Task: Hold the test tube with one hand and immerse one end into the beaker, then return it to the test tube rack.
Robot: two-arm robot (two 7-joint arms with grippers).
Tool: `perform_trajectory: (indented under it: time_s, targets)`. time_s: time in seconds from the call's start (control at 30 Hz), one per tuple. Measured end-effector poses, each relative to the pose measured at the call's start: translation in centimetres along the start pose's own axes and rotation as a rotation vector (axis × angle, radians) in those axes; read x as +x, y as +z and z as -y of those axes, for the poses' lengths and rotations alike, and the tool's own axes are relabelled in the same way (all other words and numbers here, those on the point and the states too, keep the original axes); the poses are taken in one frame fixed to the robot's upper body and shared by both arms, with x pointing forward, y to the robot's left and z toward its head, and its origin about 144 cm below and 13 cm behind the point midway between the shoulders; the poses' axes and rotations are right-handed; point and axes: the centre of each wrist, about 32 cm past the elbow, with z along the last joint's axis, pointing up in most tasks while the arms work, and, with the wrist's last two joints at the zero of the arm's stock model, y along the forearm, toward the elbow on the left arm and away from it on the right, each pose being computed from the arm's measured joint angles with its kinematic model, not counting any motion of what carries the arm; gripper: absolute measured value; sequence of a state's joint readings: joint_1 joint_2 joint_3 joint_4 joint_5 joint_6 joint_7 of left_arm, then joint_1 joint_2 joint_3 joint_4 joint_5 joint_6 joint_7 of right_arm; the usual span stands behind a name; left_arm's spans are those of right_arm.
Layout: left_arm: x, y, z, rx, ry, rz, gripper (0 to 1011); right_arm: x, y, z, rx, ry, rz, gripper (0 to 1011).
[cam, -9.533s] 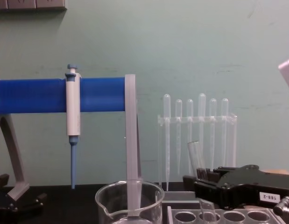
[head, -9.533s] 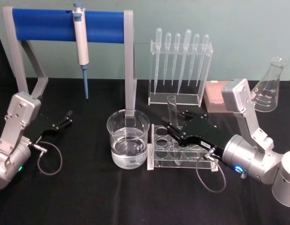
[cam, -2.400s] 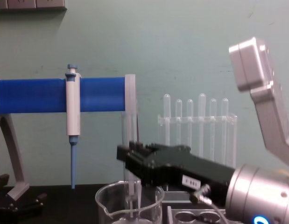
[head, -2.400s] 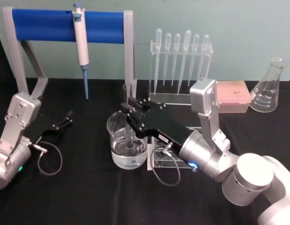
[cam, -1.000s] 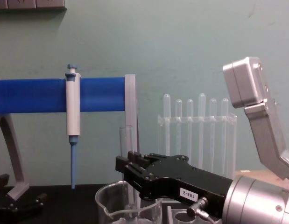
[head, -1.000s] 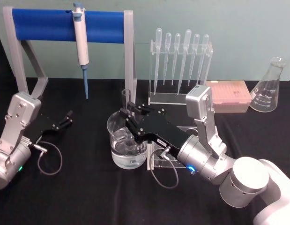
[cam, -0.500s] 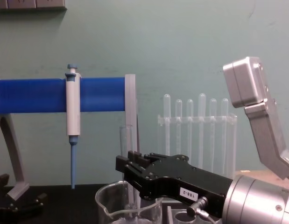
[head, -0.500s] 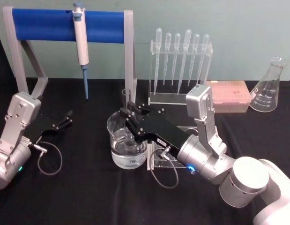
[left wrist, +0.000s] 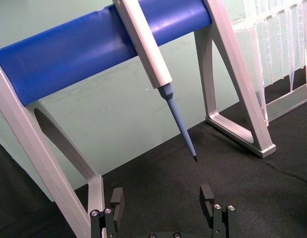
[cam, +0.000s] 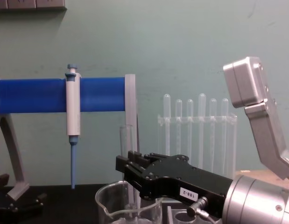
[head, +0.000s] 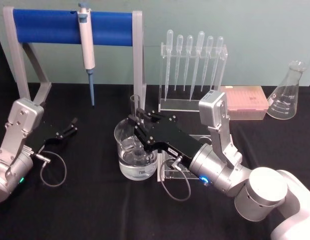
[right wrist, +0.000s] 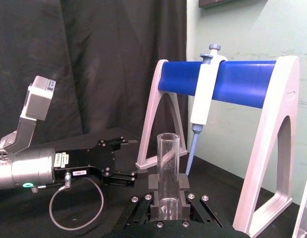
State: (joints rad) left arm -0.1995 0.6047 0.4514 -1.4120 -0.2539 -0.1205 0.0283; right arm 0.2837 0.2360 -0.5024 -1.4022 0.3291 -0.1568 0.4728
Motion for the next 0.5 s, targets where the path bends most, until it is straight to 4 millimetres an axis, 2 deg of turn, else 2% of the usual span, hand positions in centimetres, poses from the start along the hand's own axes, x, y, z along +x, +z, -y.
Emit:
perform_trajectory:
  time_s: [0.5]
  targets:
    - [0.0, 0.0, 0.0, 0.0, 0.0, 0.0, 1000, 0.0, 0.0, 0.0, 0.0, 0.0, 0.0, 222]
